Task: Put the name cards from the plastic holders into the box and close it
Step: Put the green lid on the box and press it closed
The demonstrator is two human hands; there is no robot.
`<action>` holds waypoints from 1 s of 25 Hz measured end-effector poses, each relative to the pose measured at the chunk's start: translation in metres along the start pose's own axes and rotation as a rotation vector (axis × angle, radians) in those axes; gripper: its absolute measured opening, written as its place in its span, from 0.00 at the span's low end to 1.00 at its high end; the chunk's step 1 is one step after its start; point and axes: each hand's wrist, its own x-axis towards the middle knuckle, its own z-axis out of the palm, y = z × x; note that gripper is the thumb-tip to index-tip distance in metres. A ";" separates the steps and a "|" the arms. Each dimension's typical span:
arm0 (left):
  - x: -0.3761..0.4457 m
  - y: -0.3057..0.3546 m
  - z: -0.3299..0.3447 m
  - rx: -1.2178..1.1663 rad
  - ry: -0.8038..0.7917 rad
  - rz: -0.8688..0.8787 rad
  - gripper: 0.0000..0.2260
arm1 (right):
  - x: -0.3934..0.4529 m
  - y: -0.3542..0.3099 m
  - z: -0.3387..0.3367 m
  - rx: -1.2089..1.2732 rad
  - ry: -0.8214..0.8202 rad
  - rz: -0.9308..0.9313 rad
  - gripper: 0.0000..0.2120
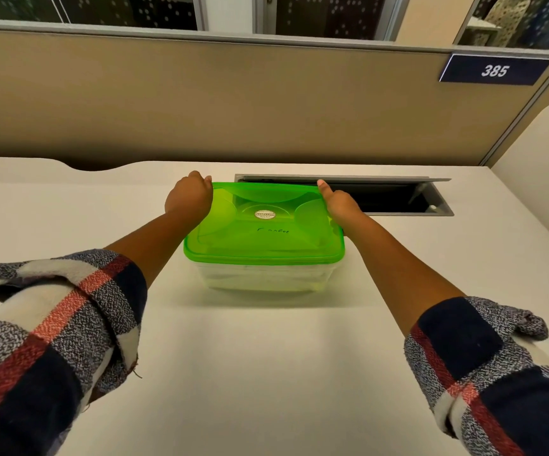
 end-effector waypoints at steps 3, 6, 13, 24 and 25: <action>-0.005 0.000 -0.006 -0.043 -0.039 -0.039 0.22 | -0.003 -0.001 -0.004 -0.088 0.021 -0.007 0.33; -0.020 0.001 -0.009 -0.085 -0.054 -0.090 0.26 | -0.017 -0.001 -0.015 -0.066 -0.052 0.039 0.35; -0.064 -0.008 -0.009 -0.067 -0.098 -0.243 0.30 | -0.058 0.017 -0.006 0.028 -0.048 0.093 0.41; -0.080 -0.015 -0.003 -0.057 -0.022 -0.270 0.19 | -0.064 0.033 0.005 -0.008 0.099 -0.005 0.34; -0.079 -0.016 -0.003 -0.054 -0.027 -0.260 0.19 | -0.063 0.034 0.005 0.000 0.109 -0.020 0.33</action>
